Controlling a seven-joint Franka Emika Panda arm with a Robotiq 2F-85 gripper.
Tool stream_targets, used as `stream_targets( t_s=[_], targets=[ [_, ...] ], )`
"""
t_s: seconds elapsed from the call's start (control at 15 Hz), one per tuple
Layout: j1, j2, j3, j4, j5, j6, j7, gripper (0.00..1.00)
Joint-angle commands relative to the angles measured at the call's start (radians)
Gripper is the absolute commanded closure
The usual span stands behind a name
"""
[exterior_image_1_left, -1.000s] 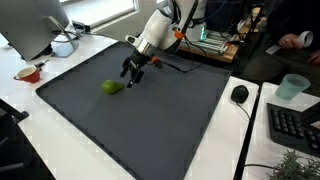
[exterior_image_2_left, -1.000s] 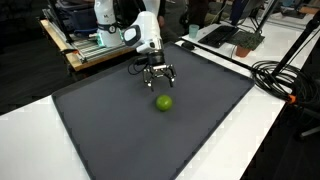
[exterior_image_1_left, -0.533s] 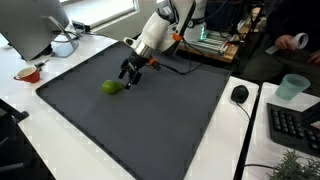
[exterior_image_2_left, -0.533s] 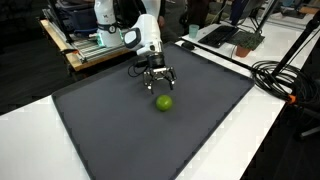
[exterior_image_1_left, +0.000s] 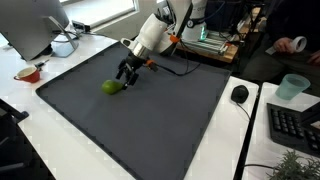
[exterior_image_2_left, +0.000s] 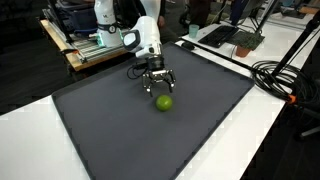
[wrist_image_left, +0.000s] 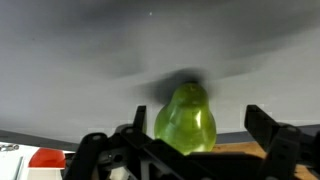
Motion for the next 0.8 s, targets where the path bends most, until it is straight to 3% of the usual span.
stream_targets(
  t_s=[0.0,0.2,0.27,0.33,0.53,0.73],
  targets=[
    [0.0,-0.049,-0.007,0.043,0.019,-0.028,0.008,0.02],
    [0.0,-0.064,-0.008,0.059,0.025,-0.053,0.015,0.07],
    [0.0,-0.068,-0.008,0.064,0.022,-0.056,0.019,0.18],
    [0.0,-0.071,-0.009,0.068,0.022,-0.058,0.021,0.17],
    [0.0,-0.074,-0.009,0.077,0.024,-0.074,0.028,0.48],
    [0.0,-0.069,-0.009,0.075,0.012,-0.078,0.036,0.69]
  ],
)
